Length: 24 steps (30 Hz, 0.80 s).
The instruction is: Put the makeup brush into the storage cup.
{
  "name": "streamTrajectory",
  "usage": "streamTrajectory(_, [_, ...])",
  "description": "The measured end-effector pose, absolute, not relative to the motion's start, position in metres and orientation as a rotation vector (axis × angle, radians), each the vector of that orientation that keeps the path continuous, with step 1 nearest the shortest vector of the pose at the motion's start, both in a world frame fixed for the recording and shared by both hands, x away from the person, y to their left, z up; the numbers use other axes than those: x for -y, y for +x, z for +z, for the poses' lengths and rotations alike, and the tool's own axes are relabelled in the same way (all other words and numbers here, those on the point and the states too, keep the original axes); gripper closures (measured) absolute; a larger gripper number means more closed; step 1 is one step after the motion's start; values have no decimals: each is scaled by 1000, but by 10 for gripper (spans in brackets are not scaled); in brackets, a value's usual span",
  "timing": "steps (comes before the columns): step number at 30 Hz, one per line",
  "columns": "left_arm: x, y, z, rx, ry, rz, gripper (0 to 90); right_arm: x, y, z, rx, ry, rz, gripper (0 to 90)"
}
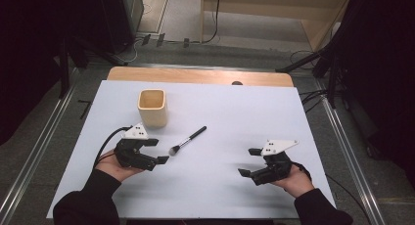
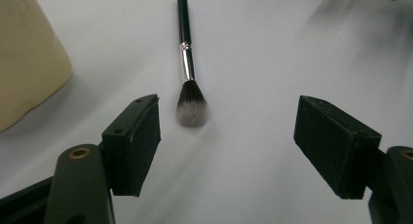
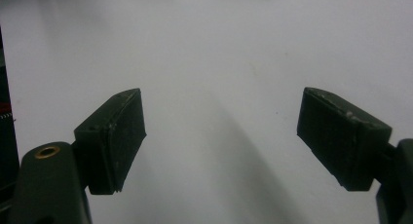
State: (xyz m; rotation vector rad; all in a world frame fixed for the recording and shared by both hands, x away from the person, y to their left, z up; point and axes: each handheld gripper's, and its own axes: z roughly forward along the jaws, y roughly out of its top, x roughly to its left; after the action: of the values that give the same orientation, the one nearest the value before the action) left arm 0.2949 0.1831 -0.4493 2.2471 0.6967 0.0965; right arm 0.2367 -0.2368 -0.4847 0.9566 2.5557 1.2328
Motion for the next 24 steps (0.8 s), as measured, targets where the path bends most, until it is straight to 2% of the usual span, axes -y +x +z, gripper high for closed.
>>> streamTrajectory(24, [-164, 311, -447, -711, 2241, 109, 259, 237, 236, -486, -2562, 957, 1222, 185])
